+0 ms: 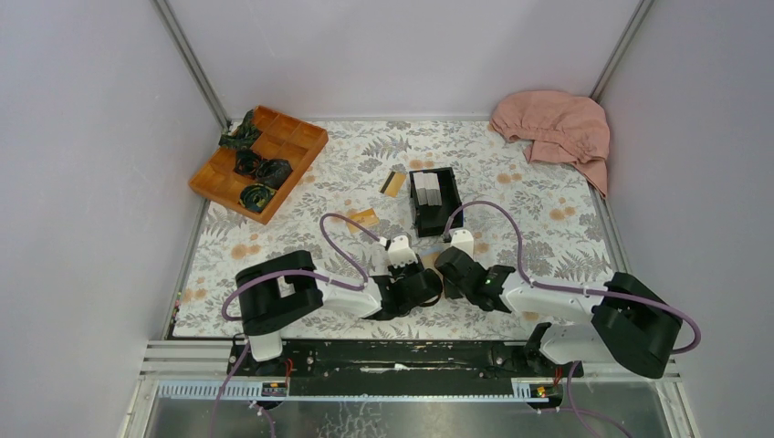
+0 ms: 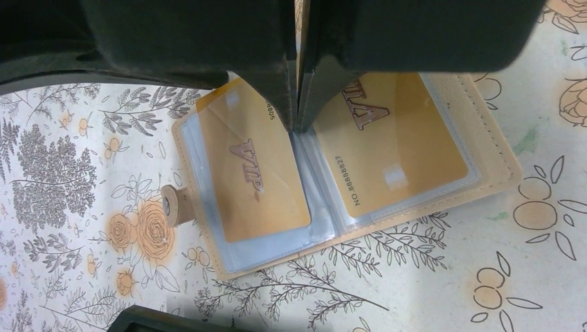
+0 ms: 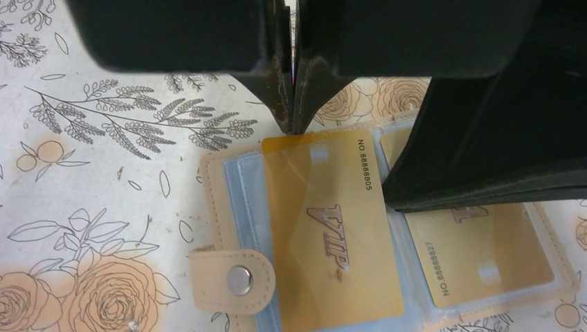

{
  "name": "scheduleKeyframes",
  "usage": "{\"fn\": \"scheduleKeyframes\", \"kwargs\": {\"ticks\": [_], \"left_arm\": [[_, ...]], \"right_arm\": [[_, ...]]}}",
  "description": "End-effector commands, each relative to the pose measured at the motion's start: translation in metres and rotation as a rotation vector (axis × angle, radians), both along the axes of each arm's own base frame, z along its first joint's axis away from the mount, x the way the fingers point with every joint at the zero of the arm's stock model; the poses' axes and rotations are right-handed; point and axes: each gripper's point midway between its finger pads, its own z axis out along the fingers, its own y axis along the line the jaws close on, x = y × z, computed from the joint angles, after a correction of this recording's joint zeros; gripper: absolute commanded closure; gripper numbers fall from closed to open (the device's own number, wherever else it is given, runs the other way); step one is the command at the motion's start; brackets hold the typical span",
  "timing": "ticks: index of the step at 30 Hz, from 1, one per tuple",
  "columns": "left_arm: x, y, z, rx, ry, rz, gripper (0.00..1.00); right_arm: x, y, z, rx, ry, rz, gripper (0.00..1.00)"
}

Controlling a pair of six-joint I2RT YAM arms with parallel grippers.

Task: Put the credit cards into the card holder
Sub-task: Insert the credit card into the card holder.

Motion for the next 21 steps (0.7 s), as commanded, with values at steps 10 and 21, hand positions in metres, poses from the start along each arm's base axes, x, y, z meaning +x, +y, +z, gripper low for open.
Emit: {"fn": "scheduleKeyframes", "kwargs": {"ticks": [10, 21], "left_arm": [[-0.014, 0.033, -0.04, 0.104, 0.076, 0.003, 0.99], [-0.017, 0.04, -0.043, 0.11, 0.083, 0.008, 0.99]], "right_arm": [[0.019, 0.007, 0.012, -0.025, -0.059, -0.047, 1.0], [0.031, 0.004, 0.016, -0.059, -0.1, -0.085, 1.0]]}}
